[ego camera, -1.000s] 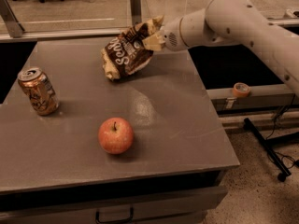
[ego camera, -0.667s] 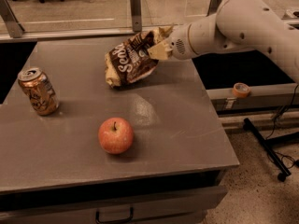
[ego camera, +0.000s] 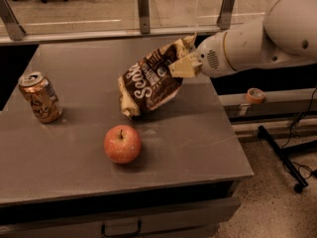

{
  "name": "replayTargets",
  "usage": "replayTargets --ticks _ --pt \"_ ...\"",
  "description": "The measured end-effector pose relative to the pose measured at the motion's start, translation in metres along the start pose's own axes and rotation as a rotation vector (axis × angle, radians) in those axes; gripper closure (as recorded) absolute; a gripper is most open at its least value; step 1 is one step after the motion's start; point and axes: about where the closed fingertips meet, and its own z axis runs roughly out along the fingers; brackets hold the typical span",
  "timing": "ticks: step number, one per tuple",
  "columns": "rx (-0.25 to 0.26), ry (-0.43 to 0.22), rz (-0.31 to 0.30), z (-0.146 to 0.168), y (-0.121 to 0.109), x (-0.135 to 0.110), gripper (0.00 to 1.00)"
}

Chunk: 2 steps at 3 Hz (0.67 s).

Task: Move brown chip bag near apple

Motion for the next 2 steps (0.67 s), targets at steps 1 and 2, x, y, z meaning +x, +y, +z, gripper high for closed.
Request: replayTargets --ticks 1,2 --pt "-0.018 0.001 0.06 -0.016 0.024 0.014 0.84" --pt "-0.03 -0.004 0.094 -0.021 0.04 0.022 0.61"
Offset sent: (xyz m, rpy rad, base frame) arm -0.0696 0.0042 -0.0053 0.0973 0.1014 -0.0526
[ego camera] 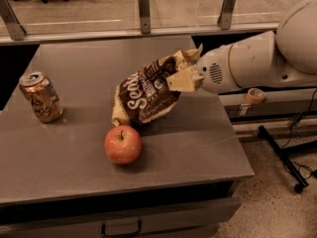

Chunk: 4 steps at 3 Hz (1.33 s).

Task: Move brown chip bag near apple

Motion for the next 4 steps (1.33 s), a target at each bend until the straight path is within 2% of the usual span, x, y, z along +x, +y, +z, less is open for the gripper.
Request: replayTargets --ticks 2,3,4 --pt "-0.01 -0.019 0.006 0.003 0.018 0.002 0.13" --pt "0.031 -0.036 -0.021 0.002 0.013 -0.007 0.0" --pt "0.172 -0.092 -0.045 -0.028 -0.026 -0.029 0.0"
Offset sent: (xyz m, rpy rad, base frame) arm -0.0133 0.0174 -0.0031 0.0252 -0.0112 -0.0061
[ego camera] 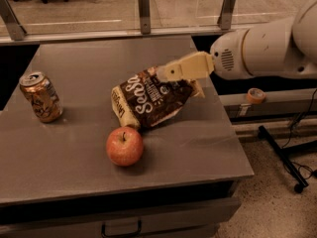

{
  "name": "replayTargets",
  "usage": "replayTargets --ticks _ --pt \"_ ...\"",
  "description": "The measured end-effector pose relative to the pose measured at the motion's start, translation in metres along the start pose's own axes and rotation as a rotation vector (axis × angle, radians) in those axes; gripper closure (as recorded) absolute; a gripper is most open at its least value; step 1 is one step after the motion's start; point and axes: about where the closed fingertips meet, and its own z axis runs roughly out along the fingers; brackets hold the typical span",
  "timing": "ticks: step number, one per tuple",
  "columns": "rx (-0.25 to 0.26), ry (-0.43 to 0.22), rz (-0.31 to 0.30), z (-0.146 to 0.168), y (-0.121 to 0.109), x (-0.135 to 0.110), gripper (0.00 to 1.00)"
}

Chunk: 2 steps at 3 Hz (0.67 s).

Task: Move brown chip bag near apple

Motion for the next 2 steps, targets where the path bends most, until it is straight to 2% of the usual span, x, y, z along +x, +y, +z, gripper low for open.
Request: replayTargets --ticks 1,2 --pt "0.203 -0.046 -0.02 -0.037 -0.059 -0.024 0.0" --pt "0.274 -0.017 -0.04 -0.048 -0.081 -0.014 0.0"
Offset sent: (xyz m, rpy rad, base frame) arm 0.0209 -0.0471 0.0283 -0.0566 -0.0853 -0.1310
